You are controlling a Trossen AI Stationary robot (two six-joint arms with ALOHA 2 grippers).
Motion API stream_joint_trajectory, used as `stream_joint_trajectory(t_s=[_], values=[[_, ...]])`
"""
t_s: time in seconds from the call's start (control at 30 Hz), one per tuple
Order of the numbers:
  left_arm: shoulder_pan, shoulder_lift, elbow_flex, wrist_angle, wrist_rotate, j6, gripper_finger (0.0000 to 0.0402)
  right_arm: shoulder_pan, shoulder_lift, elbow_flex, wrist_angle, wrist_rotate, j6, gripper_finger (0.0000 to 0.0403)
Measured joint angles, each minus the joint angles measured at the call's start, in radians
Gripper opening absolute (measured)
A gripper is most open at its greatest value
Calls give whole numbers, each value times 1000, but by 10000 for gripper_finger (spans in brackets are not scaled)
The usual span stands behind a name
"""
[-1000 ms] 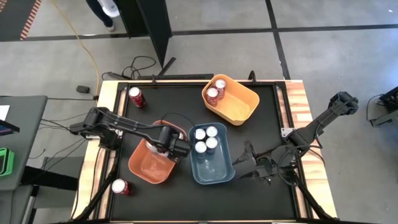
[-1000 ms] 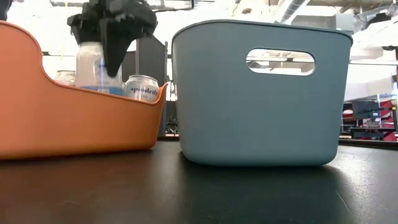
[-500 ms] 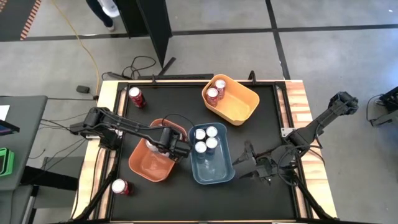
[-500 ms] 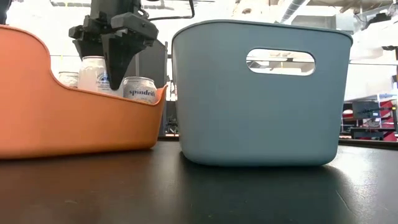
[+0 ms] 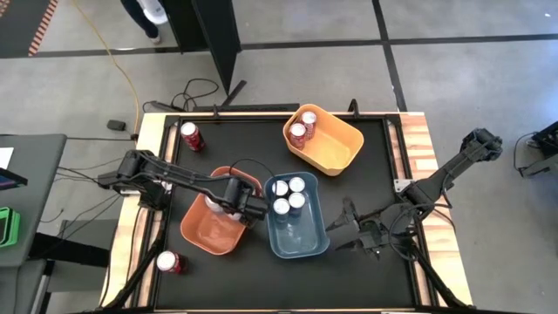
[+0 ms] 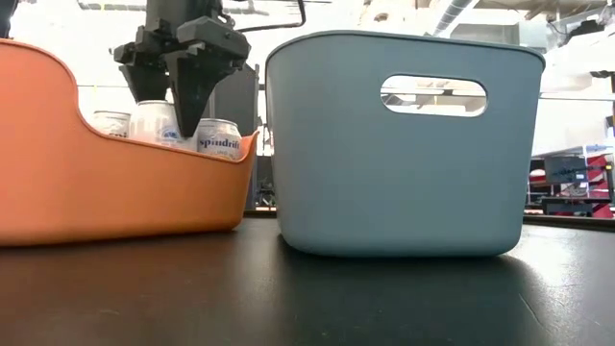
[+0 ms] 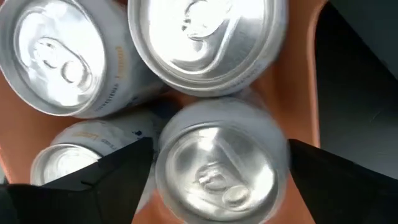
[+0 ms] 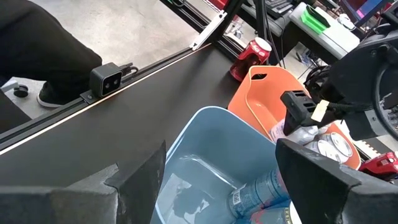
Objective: Sort soda cans
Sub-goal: Put the blue and white soda can into the orange bin
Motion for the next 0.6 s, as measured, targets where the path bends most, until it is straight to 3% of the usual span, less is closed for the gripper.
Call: stream_joint_trajectory(t_s=[0.4,0.6], values=[[1,-4,2,-44,43,-23,377,0,0,0,0,0,9,323],[-2,-5,72,-82,43,-32,377,0,0,0,-3,0,15,323]])
